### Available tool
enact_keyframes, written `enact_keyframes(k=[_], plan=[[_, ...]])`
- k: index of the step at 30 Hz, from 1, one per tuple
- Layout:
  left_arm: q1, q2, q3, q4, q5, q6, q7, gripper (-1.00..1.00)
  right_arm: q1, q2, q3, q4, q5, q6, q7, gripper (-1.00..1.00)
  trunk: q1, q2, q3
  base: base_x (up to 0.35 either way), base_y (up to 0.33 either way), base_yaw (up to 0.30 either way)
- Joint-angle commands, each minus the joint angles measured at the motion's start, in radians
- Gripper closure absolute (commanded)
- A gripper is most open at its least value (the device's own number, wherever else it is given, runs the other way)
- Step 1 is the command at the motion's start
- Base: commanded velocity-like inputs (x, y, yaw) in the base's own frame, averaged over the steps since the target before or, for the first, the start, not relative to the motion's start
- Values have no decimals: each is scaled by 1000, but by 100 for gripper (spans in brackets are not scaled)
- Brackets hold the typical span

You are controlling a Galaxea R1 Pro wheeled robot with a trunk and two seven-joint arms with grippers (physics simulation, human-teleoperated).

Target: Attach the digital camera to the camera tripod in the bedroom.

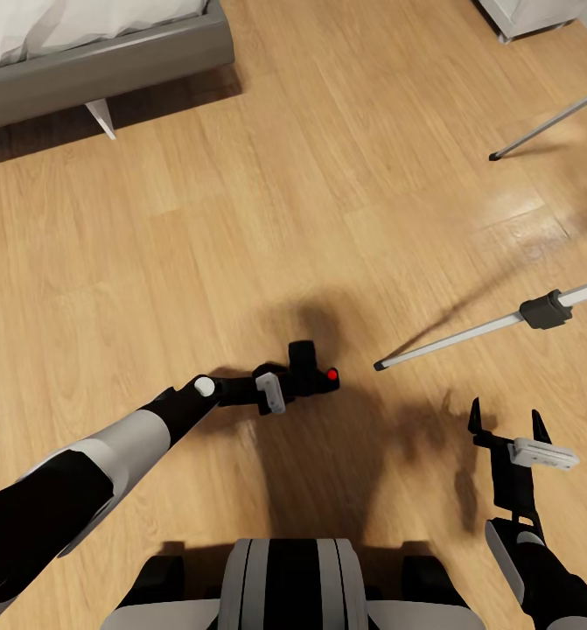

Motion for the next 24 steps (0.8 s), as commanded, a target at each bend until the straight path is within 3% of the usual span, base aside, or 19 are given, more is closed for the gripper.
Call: enact_keyframes(k=[1,16,17,24], plan=[[-1,0,3,1,-6,-3,1,100,0,0,2,0,-3,-3,-2,-100,0,0,0,0,0,0],[-1,0,4,1,-5,-3,1,100,0,0,2,0,-3,-2,-2,-100,0,0,0,0,0,0],[-1,3,30,-11,-2,-2,0,100,0,1,1,0,-4,-3,-3,-100,0,0,0,0,0,0],[-1,5,31,-11,-2,-2,0,100,0,14,0,0,-5,-3,-3,-100,0,0,9,0,0,0]])
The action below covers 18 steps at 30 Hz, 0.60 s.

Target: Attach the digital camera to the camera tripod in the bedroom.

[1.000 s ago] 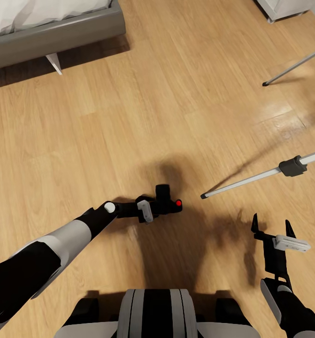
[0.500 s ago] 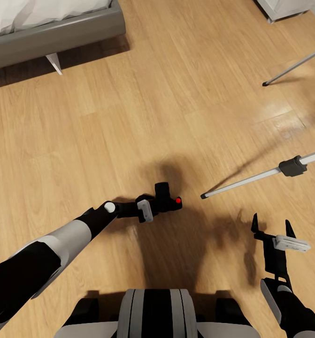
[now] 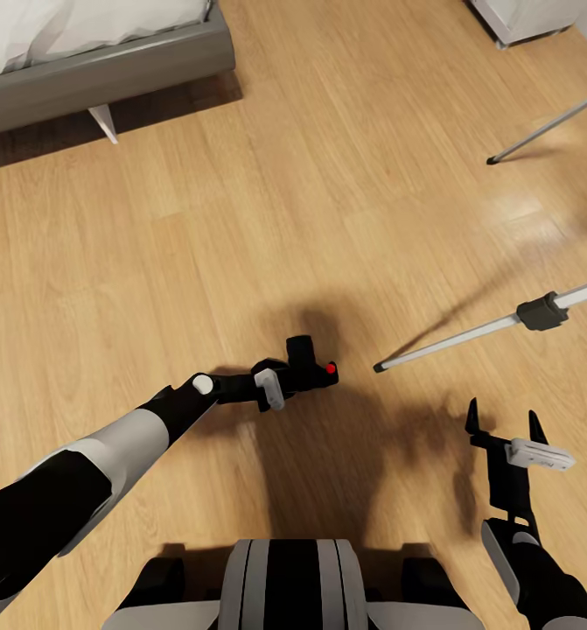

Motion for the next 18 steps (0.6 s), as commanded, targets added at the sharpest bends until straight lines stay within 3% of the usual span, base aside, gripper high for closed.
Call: enact_keyframes(k=[1,18], plan=[[-1,0,0,1,-3,-5,-1,100,0,0,2,0,-4,-3,-1,-100,0,0,1,0,0,0],[-1,0,1,-11,-2,-3,1,100,0,3,2,0,-3,-3,-2,-100,0,0,24,0,0,0]])
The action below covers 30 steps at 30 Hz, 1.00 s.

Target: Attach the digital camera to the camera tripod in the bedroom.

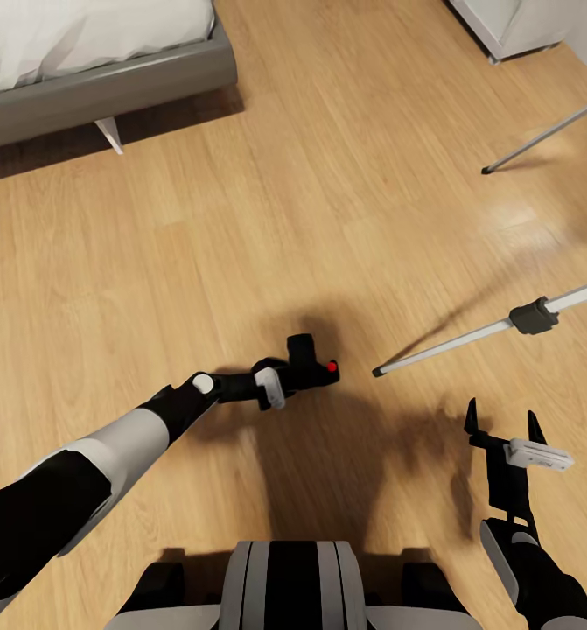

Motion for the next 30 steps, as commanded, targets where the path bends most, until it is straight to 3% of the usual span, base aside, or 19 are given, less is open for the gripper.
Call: enact_keyframes(k=[1,4,5,14,20,21,25,26,27,28,30], plan=[[-1,0,-1,-5,-3,-4,0,100,0,0,2,0,-4,-3,-1,-100,0,0,0,0,0,0],[-1,5,-1,-41,-2,-3,0,100,0,0,2,0,-4,-3,-1,-100,0,0,0,0,0,0],[-1,23,4,-118,1,1,1,100,0,0,2,0,-4,-3,-1,-100,0,0,0,0,0,0],[-1,55,39,-228,29,10,-5,100,0,0,1,0,-4,-3,-1,-100,0,0,1,0,0,0],[-1,62,56,-265,143,53,-31,100,0,0,0,0,-4,-3,-1,-100,0,0,1,0,0,0],[-1,66,62,-282,192,92,-47,100,0,0,0,0,-4,-3,-1,-100,0,0,1,0,0,0],[-1,82,79,-352,281,222,-102,100,0,0,0,0,-4,-3,-1,-100,0,0,1,0,0,0],[-1,95,89,-409,309,326,-137,100,0,0,0,0,-4,-3,-1,-100,0,0,1,0,0,0],[-1,104,94,-441,319,385,-154,100,0,0,0,0,-4,-3,-1,-100,0,0,1,0,0,0],[-1,126,105,-511,333,504,-182,100,0,0,0,0,-4,-3,-1,-100,0,0,1,0,0,0],[-1,151,115,-590,342,616,-202,100,0,0,0,0,-4,-3,-1,-100,0,0,1,0,0,0]])
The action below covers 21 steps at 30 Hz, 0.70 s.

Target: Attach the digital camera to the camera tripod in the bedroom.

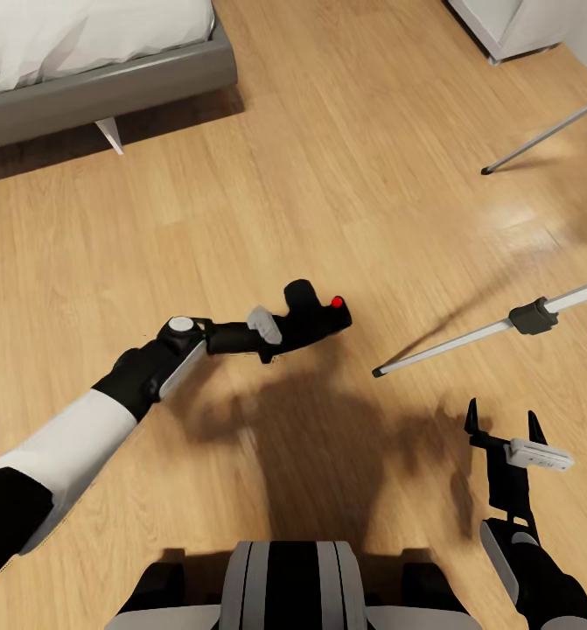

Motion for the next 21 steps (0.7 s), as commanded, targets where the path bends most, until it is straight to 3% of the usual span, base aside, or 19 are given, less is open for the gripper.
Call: enact_keyframes(k=[1,3,4,8,9,12,15,21], plan=[[-1,15,1,-46,13,64,-8,100,0,0,2,0,-4,-3,-1,-100,0,0,-1,0,0,0],[-1,46,7,-136,18,154,-19,100,0,0,1,0,-4,-2,-1,-100,0,0,-1,0,0,0],[-1,81,11,-226,23,221,-26,100,0,0,1,0,-4,-2,-1,-100,0,0,-1,0,0,0],[-1,140,15,-424,33,313,-33,100,0,0,1,0,-4,-2,-1,-100,0,0,-1,0,0,0],[-1,168,16,-538,66,414,-38,100,0,0,1,0,-4,-1,-2,-100,0,0,-1,0,0,0],[-1,177,16,-569,92,496,-51,100,0,0,1,0,-4,-1,-2,-100,0,0,-1,0,0,0],[-1,180,16,-584,107,560,-104,100,0,0,1,0,-4,-1,-2,-100,0,0,-1,0,0,0],[-1,179,17,-596,114,588,-216,100,0,0,1,0,-4,-1,-2,-100,0,0,-1,0,0,0]])
